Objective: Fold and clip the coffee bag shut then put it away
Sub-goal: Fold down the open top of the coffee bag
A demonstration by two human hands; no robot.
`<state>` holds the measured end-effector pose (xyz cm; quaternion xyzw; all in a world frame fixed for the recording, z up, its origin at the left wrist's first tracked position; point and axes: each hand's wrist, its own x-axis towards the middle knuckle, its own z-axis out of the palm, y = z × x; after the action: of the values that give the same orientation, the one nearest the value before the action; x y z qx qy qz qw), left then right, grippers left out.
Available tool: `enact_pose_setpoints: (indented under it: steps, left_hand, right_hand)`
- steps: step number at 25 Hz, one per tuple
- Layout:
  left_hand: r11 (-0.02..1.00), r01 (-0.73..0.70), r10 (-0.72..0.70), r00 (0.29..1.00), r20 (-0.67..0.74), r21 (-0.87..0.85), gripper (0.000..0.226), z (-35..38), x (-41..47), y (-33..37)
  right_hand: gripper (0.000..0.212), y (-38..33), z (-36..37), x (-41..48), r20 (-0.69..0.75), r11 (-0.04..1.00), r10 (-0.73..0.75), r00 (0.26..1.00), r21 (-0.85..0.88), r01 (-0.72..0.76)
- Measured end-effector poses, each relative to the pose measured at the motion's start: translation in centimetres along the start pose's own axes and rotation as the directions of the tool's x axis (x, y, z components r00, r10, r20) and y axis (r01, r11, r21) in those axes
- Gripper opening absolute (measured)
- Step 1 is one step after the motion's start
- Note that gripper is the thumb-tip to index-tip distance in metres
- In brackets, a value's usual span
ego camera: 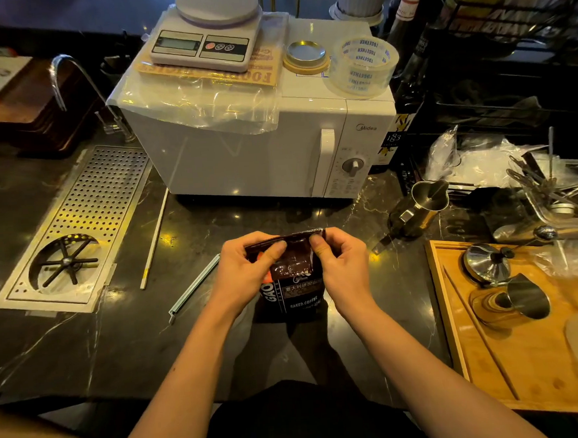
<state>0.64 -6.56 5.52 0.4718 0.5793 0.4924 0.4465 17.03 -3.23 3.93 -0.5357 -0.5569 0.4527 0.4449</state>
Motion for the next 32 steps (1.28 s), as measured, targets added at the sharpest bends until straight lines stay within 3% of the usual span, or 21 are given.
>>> enact_pose_setpoints:
  steps: [6, 11, 20, 27, 32]
  left_hand:
    - [1.000, 0.012, -0.014, 0.996, -0.090, -0.020, 0.014, -1.9, -1.3, 0.0]
    - [0.997, 0.046, -0.056, 0.983, -0.177, -0.056, 0.015, -1.9, -2.1, -1.1]
    - [1.000, 0.021, -0.020, 0.959, -0.283, 0.000, 0.016, -1.3, -2.0, -1.3]
    - [1.000, 0.003, -0.004, 0.948, -0.318, -0.004, 0.018, -1.5, -3.6, -1.2]
    - [0.999, 0.003, -0.024, 0.895, -0.445, -0.046, 0.022, -3.6, -6.4, -1.6]
  right_hand:
    - [0.015, -0.5, 1.9, 0.1, 0.082, 1.000, -0.029, 0.996, 0.003, 0.029]
    - [0.016, 0.2, 1.0, 0.8, 0.070, 0.998, -0.052, 0.996, -0.020, 0.053]
    - [0.015, -0.8, -0.7, 1.5, 0.299, 0.999, -0.027, 0.954, 0.025, 0.021]
    - [0.025, -1.5, -1.3, 1.2, 0.384, 0.998, -0.046, 0.922, 0.067, 0.021]
    - [0.018, -1.3, 0.0, 1.0, 0.415, 0.993, -0.070, 0.907, 0.117, 0.023]
